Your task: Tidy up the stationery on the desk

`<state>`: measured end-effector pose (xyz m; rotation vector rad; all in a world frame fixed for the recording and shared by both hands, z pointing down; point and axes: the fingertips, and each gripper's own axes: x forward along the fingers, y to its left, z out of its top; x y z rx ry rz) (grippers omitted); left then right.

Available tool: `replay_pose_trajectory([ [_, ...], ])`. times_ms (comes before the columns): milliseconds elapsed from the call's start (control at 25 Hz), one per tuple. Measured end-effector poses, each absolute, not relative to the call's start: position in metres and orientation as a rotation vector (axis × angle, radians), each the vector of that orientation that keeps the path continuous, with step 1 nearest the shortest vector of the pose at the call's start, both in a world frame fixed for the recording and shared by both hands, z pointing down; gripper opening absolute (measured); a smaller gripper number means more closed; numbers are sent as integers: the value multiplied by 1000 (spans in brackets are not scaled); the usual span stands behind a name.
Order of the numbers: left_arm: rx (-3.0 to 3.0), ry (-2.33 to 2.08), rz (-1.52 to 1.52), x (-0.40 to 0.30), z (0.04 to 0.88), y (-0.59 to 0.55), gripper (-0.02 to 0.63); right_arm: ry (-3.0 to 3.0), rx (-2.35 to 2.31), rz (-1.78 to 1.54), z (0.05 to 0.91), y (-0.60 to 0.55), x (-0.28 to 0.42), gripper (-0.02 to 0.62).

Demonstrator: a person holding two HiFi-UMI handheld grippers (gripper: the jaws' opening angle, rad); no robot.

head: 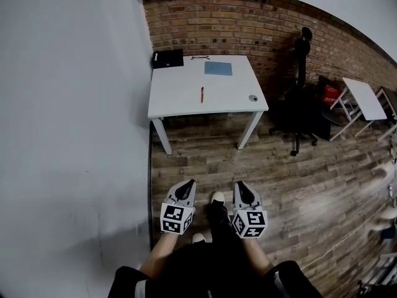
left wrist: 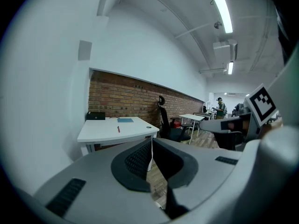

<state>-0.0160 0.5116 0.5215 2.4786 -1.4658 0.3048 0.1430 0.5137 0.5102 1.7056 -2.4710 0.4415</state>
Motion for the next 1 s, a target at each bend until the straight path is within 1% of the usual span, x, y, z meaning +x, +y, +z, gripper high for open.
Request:
replay_pose_trajectory([
  [280,2473,-1465,330,-8,535,440,18,-2473,1701,439,519,439,154,26],
  [680,2452,-1523,340,11,520,304,18,-2502,1667,432,509,300,183,26],
  [1000,2430,-1570,364,27,511,231,18,-2538,1612,444,511,218,199,26],
])
